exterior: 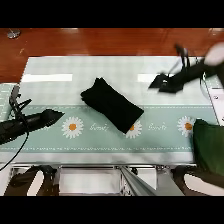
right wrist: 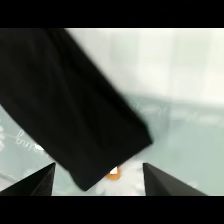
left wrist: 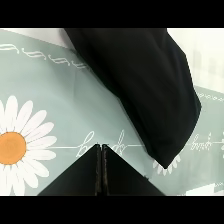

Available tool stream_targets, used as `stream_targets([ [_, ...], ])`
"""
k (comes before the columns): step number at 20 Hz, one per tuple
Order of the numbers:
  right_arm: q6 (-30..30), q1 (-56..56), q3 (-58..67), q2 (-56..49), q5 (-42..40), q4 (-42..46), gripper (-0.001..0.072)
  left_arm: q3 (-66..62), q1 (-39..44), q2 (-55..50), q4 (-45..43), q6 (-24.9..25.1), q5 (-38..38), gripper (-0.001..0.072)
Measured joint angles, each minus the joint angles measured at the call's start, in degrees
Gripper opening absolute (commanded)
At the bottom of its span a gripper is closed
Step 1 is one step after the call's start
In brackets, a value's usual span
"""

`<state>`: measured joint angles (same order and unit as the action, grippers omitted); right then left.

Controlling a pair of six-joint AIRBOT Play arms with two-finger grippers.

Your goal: Fold the shirts.

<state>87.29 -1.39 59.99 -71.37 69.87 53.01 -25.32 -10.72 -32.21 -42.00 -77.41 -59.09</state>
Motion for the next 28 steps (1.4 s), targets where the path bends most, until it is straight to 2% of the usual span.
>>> stream_targets([
  [2,0.57,-1.97,-16.92,7.02,-11.17,-7.76,0.0613,0.02,0.57,0.00,0.00,0.00,0.13,0.0021],
  [5,0.72,-7.19,-28.89,9.70,-21.84,-14.99,0.0613,0.04,2.34,0.02,0.02,0.00,0.28,0.0021],
  [8,0.39,-12.41,-30.99,6.19,-28.04,-19.26,0.0613,0.04,4.85,0.02,0.04,0.00,2.10,0.0021],
  [11,-0.42,-15.63,-27.96,0.20,-30.60,-22.40,0.0612,0.04,7.02,0.02,0.09,0.00,4.35,0.0021],
  [12,-0.48,-16.50,-26.40,-2.08,-30.80,-23.58,0.0567,0.04,7.50,0.04,0.09,0.00,5.22,0.0021],
  [13,-0.70,-17.29,-24.81,-4.15,-30.77,-23.89,0.0380,0.04,7.82,0.02,0.07,0.00,5.75,0.0021],
  [14,-0.92,-18.10,-22.82,-6.56,-30.80,-23.93,0.0151,0.04,8.11,0.04,0.07,0.00,6.36,0.0021],
  [15,-1.44,-18.67,-20.81,-8.50,-30.40,-23.32,0.0032,0.04,8.26,0.02,0.09,0.00,6.82,0.0021],
  [18,-4.57,-19.61,-12.28,-12.76,-27.58,-23.67,0.0031,0.35,8.57,0.04,0.07,0.00,8.17,0.0021],
  [21,-5.27,-19.23,-0.35,-14.38,-23.34,-19.56,0.0031,0.68,8.66,0.02,0.04,0.00,8.61,0.0021],
  [25,-1.68,-15.93,18.40,-15.10,-13.31,-9.51,0.0031,0.85,8.68,0.02,0.04,0.00,8.87,0.0021],
  [28,1.33,-10.58,32.96,-15.23,-2.29,-2.27,0.0032,0.87,8.68,0.02,0.04,0.00,8.96,0.0021],
])
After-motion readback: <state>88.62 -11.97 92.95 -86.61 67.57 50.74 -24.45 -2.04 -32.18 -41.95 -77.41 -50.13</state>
